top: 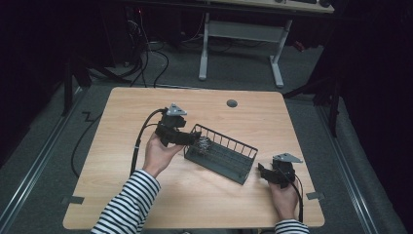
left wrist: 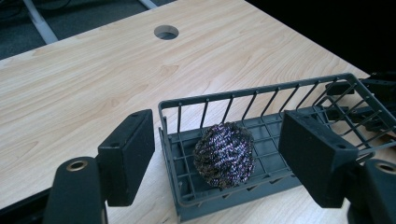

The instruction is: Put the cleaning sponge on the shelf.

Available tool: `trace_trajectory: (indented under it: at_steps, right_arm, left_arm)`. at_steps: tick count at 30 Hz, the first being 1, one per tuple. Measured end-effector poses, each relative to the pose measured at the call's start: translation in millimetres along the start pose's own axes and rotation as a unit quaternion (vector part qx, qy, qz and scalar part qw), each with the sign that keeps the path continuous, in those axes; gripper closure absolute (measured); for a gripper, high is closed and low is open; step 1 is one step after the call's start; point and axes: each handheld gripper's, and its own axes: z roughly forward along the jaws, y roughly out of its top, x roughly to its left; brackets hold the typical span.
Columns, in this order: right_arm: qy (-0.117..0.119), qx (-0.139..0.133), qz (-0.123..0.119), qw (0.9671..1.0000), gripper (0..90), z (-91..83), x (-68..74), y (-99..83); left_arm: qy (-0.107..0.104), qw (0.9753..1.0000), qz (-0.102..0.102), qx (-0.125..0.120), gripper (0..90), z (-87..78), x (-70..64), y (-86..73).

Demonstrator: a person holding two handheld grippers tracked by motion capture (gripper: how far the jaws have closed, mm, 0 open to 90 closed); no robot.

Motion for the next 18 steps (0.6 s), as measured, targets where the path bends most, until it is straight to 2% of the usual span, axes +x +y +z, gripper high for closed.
trace_trajectory:
  at_steps: [3,18]
  right_arm:
    - [0.000,0.000,0.000,1.0000,35.1,0.0,0.0,0.0]
    - [0.001,0.000,0.000,1.0000,34.7,0.0,0.0,0.0]
  left_arm:
    - [0.004,0.9999,0.000,-0.011,29.2,-7.7,1.9,-3.0]
    - [0.012,0.9995,-0.020,-0.022,28.9,-33.9,18.4,-17.0]
